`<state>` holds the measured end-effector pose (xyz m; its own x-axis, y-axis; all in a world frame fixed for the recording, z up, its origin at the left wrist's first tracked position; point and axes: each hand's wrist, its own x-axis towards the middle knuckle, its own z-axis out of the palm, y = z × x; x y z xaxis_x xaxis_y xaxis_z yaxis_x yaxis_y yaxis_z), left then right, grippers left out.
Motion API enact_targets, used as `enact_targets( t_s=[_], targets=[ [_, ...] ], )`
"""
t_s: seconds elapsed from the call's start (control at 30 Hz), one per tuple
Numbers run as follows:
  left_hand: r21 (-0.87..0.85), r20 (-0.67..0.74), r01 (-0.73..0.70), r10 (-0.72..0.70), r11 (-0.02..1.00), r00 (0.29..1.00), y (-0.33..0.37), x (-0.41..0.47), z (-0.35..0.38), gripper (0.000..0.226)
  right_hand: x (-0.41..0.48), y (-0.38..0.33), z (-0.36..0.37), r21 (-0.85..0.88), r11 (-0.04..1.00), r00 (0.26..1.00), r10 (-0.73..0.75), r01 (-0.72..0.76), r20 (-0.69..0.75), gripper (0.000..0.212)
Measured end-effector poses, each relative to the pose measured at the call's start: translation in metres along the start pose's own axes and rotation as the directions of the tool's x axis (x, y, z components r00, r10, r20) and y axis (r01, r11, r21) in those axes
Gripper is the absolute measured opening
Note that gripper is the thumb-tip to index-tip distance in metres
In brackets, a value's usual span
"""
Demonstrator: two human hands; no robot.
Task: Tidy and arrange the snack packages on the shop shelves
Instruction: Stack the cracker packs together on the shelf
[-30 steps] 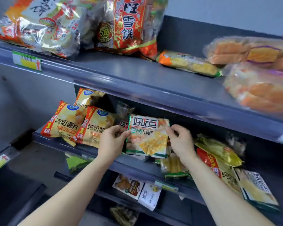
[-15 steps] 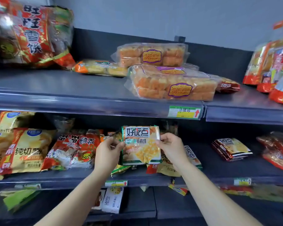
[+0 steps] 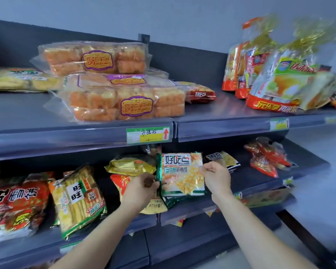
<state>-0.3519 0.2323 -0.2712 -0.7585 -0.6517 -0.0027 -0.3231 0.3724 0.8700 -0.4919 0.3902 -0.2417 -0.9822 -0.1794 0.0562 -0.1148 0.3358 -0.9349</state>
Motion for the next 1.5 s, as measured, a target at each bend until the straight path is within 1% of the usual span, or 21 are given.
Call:
enact_targets(
  t_s=[0.07, 0.17, 0.23, 0.3, 0.4, 0.47, 0.5, 0.6, 0.63, 0.8, 0.93, 1.0, 1.07, 1.13, 1.17, 1.2, 1.27, 1.33, 1.43, 1.47, 1.5],
  targets=[
    [0.174, 0.073, -0.001, -0.012, 0.985, 0.997, -0.005, 0.014, 0.026, 0.028, 0.025, 0.011, -0.017, -0.028, 0.999, 0.998, 0.02, -0.022, -0.064, 0.025],
    [0.456, 0.154, -0.017, -0.06, 0.89, 0.986, -0.009, 0.034, 0.066, 0.04, 0.067, 0.037, -0.038, -0.079, 0.994, 0.994, 0.062, -0.069, -0.092, 0.023],
    [0.621, 0.159, 0.007, -0.135, 0.784, 0.978, -0.007, 0.045, 0.093, 0.045, 0.098, 0.059, -0.05, -0.126, 0.986, 0.992, 0.096, -0.105, -0.076, 0.02],
    [0.778, 0.13, 0.034, -0.214, 0.628, 0.968, -0.006, 0.055, 0.117, 0.048, 0.126, 0.082, -0.059, -0.186, 0.974, 0.992, 0.121, -0.128, -0.046, 0.014],
    [0.892, 0.063, 0.079, -0.294, 0.446, 0.954, -0.009, 0.068, 0.143, 0.055, 0.162, 0.112, -0.069, -0.229, 0.96, 0.987, 0.161, -0.163, -0.027, 0.012],
    [0.91, 0.044, 0.08, -0.288, 0.407, 0.957, -0.012, 0.073, 0.155, 0.058, 0.182, 0.127, -0.074, -0.231, 0.954, 0.982, 0.188, -0.19, -0.03, 0.012],
    [0.895, 0.026, 0.108, -0.291, 0.433, 0.956, -0.015, 0.077, 0.159, 0.057, 0.192, 0.133, -0.075, -0.231, 0.951, 0.979, 0.202, -0.205, -0.036, 0.012],
    [0.704, -0.056, 0.27, -0.328, 0.657, 0.943, -0.023, 0.085, 0.17, 0.043, 0.217, 0.145, -0.072, -0.238, 0.945, 0.974, 0.216, -0.225, -0.067, 0.014],
    [0.666, -0.053, 0.259, -0.303, 0.699, 0.952, -0.023, 0.087, 0.176, 0.041, 0.223, 0.148, -0.069, -0.243, 0.945, 0.976, 0.207, -0.218, -0.071, 0.014],
    [0.594, 0.101, 0.1, -0.198, 0.798, 0.975, -0.004, 0.096, 0.213, 0.049, 0.248, 0.151, -0.055, -0.311, 0.938, 0.987, 0.132, -0.155, -0.092, 0.017],
    [0.559, 0.312, -0.063, -0.14, 0.827, 0.94, 0.008, 0.104, 0.237, 0.058, 0.267, 0.147, -0.052, -0.323, 0.941, 0.988, 0.065, -0.107, -0.138, 0.019],
    [0.521, 0.333, -0.084, -0.112, 0.849, 0.936, 0.01, 0.108, 0.244, 0.057, 0.273, 0.148, -0.054, -0.342, 0.932, 0.987, 0.078, -0.123, -0.142, 0.02],
    [0.551, 0.246, -0.084, -0.065, 0.83, 0.967, 0.01, 0.112, 0.247, 0.054, 0.278, 0.15, -0.056, -0.367, 0.92, 0.986, 0.096, -0.139, -0.134, 0.02],
    [0.674, 0.016, 0.02, -0.043, 0.738, 0.999, 0.008, 0.118, 0.248, 0.052, 0.282, 0.153, -0.058, -0.38, 0.914, 0.987, 0.107, -0.145, -0.12, 0.02],
    [0.701, -0.091, 0.119, -0.078, 0.704, 0.993, 0.006, 0.122, 0.248, 0.054, 0.284, 0.155, -0.059, -0.383, 0.913, 0.988, 0.106, -0.141, -0.111, 0.019],
    [0.669, -0.162, 0.222, -0.152, 0.709, 0.975, 0.004, 0.126, 0.246, 0.058, 0.286, 0.157, -0.06, -0.387, 0.913, 0.99, 0.099, -0.13, -0.1, 0.018],
    [0.49, -0.198, 0.373, -0.317, 0.788, 0.928, -0.005, 0.139, 0.245, 0.064, 0.289, 0.163, -0.063, -0.414, 0.907, 0.996, 0.059, -0.082, -0.067, 0.014],
    [0.339, -0.201, 0.43, -0.382, 0.837, 0.902, -0.014, 0.152, 0.245, 0.059, 0.29, 0.17, -0.067, -0.466, 0.885, 1.0, 0.001, -0.014, -0.028, 0.009],
    [0.143, -0.225, 0.519, -0.483, 0.843, 0.846, -0.012, 0.161, 0.244, 0.025, 0.293, 0.179, -0.074, -0.552, 0.829, 0.996, -0.084, 0.084, 0.026, 0.007],
    [0.047, -0.212, 0.547, -0.527, 0.836, 0.823, -0.01, 0.162, 0.246, 0.02, 0.294, 0.182, -0.076, -0.58, 0.808, 0.994, -0.098, 0.104, 0.041, 0.008],
    [-0.053, -0.211, 0.565, -0.562, 0.824, 0.8, -0.01, 0.162, 0.248, 0.023, 0.295, 0.185, -0.078, -0.603, 0.789, 0.993, -0.103, 0.116, 0.055, 0.008]
  ],
)
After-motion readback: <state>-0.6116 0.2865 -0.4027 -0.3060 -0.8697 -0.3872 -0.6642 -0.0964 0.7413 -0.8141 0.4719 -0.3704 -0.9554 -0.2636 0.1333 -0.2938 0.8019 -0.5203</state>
